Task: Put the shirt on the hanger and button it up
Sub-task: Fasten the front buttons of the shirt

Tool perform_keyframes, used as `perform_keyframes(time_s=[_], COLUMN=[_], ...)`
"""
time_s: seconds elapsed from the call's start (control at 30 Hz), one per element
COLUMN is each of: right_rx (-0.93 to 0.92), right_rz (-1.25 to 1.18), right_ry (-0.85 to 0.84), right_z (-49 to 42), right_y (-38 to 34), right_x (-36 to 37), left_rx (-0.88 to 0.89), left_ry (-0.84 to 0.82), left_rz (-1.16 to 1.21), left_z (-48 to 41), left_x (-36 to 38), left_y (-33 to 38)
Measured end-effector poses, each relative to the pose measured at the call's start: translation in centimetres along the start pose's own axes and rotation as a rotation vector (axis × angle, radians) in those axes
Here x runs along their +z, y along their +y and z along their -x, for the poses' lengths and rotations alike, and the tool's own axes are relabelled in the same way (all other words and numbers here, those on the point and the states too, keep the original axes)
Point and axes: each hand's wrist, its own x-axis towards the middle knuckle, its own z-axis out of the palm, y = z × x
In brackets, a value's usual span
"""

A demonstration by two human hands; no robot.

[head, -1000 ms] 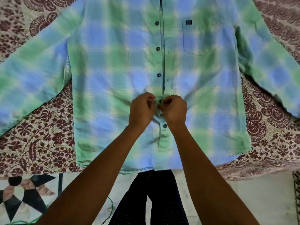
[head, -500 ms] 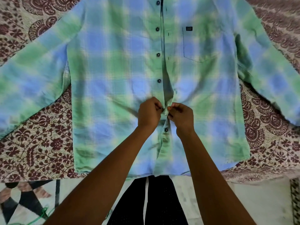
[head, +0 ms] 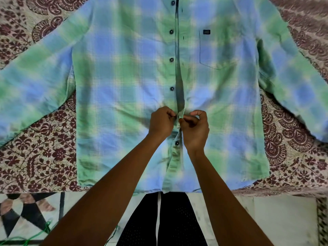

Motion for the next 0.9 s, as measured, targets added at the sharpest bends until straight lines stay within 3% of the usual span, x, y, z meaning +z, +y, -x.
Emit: perform_keyframes(time_s=[0.17, 0.47, 0.7, 0.9], right_rx=[-0.079, -0.031, 0.186, 0.262], right_rz=[0.07, 0.003, -0.428, -0.542], right_ry=[-0.024, -0.049, -0.058, -0.08], right_z=[0.0, -0.3, -0.9, -1.3], right_y=[0.0, 0.7, 2.1, 1.7], right_x=[0.2, 0.4, 0.5, 0.2], left_rx=[-0.036, -0.042, 0.051, 0.063], left_ry=[-0.032, -0.004, 0.019, 0.033], left_rz=[0.033, 0.123, 0.052, 0.118], left_z=[-0.3, -0.4, -0.2, -0.1], left_x=[-0.4, -0.3, 0.0, 0.2], left_y=[0.0, -0.4, -0.5, -0.8])
